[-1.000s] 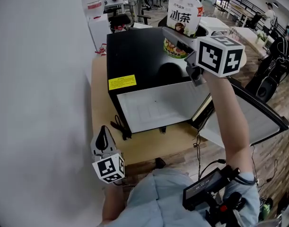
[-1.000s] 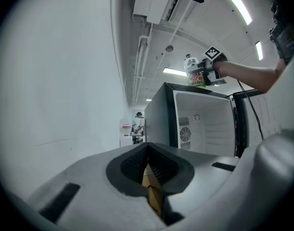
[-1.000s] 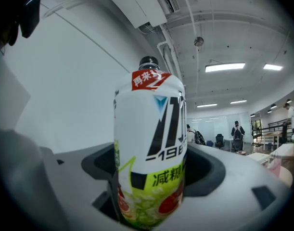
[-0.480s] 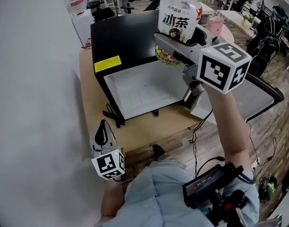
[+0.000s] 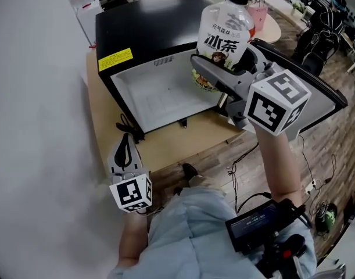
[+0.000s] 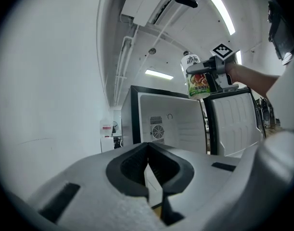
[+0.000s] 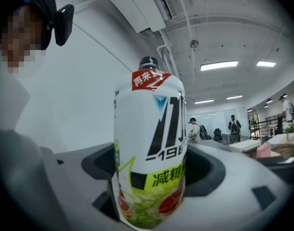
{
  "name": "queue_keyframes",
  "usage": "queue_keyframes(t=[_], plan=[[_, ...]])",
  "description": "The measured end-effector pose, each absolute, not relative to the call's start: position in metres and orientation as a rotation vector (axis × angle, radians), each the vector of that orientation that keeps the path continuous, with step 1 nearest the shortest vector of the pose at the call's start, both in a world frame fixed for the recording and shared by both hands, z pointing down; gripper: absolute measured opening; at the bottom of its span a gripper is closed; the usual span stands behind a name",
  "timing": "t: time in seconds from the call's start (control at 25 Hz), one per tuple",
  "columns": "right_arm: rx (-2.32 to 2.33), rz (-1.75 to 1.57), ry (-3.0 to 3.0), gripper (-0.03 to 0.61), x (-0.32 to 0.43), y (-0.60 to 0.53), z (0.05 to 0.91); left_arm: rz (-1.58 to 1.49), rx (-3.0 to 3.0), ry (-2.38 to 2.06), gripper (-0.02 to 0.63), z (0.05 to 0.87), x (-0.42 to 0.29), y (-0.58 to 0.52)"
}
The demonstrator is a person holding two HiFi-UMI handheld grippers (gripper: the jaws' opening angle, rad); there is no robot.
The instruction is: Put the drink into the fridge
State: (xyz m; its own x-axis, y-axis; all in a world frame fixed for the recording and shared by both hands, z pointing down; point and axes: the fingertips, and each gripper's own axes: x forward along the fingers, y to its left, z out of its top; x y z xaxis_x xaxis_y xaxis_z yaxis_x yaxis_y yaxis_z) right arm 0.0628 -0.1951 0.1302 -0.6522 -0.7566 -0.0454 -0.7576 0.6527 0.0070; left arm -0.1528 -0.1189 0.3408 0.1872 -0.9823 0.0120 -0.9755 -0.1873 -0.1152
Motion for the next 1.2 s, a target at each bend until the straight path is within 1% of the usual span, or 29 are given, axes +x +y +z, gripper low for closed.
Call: queue_keyframes(t=[0.52, 0.88, 1.2], plan=[[-1.365, -0.073, 2.806, 0.397, 0.085, -0.202, 0.23, -0.187, -2.436, 1.808, 0.009, 0.367, -0.111, -0.143], [-1.388, -0.181, 2.825, 0.399, 0.083, -0.2, 0.313, -0.318, -2.487, 1.777, 0.009, 0.397, -0.093, -0.14], [-1.448, -0.153, 2.816, 0.399, 0.084, -0.207, 0.366, -0.315, -2.479, 1.739, 0.009, 0.41, -0.084, -0.159]])
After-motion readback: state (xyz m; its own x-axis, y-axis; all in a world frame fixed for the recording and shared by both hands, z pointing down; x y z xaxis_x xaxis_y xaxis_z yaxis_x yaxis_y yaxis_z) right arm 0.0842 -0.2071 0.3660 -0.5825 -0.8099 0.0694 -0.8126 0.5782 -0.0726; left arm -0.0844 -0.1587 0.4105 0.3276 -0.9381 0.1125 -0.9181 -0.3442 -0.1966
